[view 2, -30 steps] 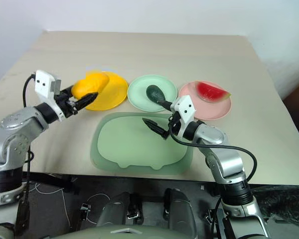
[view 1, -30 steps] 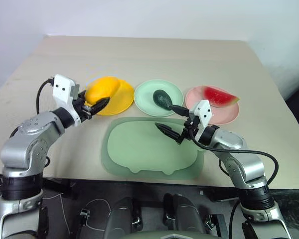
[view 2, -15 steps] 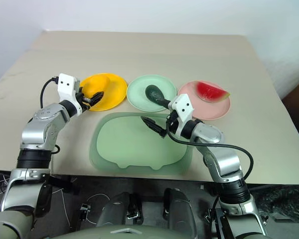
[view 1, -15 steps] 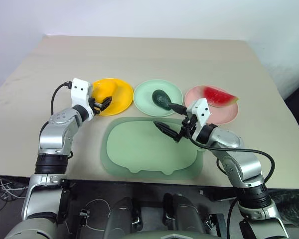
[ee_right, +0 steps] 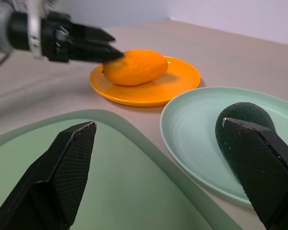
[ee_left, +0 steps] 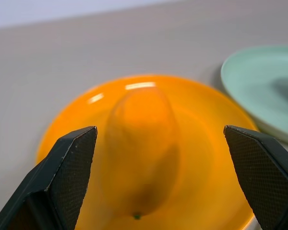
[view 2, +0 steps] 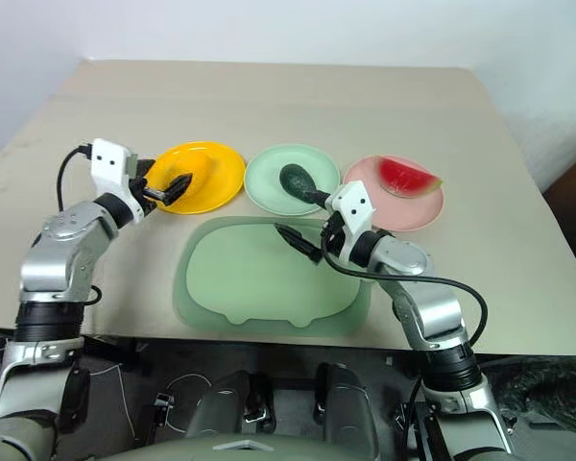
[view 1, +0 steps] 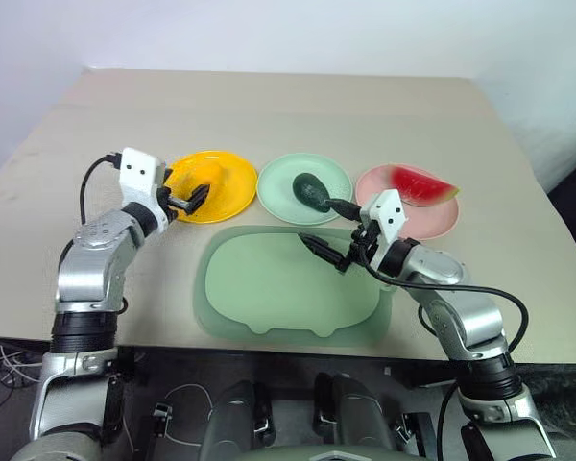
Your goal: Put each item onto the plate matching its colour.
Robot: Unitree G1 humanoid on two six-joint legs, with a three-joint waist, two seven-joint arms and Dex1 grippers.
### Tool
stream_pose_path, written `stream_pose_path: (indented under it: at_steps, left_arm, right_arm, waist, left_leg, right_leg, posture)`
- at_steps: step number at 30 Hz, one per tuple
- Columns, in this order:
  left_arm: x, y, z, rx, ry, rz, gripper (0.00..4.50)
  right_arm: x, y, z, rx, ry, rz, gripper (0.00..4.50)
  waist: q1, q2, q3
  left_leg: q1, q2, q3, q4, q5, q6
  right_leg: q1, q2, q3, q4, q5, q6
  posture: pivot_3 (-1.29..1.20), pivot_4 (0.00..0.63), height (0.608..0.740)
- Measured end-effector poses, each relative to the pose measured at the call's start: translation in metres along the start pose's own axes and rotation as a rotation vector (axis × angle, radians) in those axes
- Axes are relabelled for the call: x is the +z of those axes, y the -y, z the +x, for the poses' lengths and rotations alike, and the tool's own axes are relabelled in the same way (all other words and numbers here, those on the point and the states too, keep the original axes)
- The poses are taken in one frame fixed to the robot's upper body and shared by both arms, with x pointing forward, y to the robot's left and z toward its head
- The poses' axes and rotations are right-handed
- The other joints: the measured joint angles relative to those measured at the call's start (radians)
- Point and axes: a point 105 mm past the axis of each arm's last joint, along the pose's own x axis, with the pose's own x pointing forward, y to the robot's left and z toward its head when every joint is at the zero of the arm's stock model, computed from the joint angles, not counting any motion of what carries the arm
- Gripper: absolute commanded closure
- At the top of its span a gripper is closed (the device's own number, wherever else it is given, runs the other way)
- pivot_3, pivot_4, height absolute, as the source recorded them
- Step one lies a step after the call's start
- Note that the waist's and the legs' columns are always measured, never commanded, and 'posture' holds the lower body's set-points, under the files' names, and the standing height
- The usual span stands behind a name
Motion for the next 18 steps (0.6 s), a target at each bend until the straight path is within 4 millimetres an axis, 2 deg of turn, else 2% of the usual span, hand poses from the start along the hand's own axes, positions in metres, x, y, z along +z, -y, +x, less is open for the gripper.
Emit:
stream_pose_path:
  at_steps: [3,7,12,18]
  left_arm:
    - [0.008,0.009,-0.021,-0.114,0.060,-0.016,0.06]
    - [0.005,0.027,-0.055,-0.286,0.117,-0.013,0.06]
    - [0.002,0.024,-0.073,-0.345,0.138,-0.007,0.06]
    - [-0.005,0.028,-0.080,-0.401,0.149,0.002,0.06]
  right_arm:
    - [0.001,0.002,-0.002,-0.005,0.007,0.009,0.00]
    - [-0.003,0.004,-0.012,0.003,-0.024,0.064,0.00]
    - [-0.007,0.003,-0.025,0.018,-0.055,0.060,0.00]
    - [-0.015,0.004,-0.040,0.021,-0.098,0.056,0.00]
  waist:
    - [-0.001,0.000,0.000]
    - [0.002,0.000,0.000]
    - [0.005,0.000,0.000]
    - [0.004,0.000,0.000]
  left_leg:
    - [0.000,0.000,0.000,0.000,0.000,0.001]
    - [0.000,0.000,0.000,0.000,-0.001,0.001]
    - [0.000,0.000,0.000,0.001,-0.002,0.002]
    - [-0.001,0.000,0.000,0.000,-0.003,0.004]
  right_leg:
    - [0.000,0.000,0.000,0.000,0.000,0.000]
    - [0.000,-0.001,0.000,-0.001,-0.001,-0.002]
    - [0.001,-0.001,0.000,-0.003,-0.004,-0.001]
    - [0.000,-0.001,0.000,-0.004,-0.002,-0.003]
  posture:
    - [0.00,0.150,0.696]
    - [0.00,0.150,0.696]
    - [0.00,0.150,0.696]
    - [0.00,0.150,0.696]
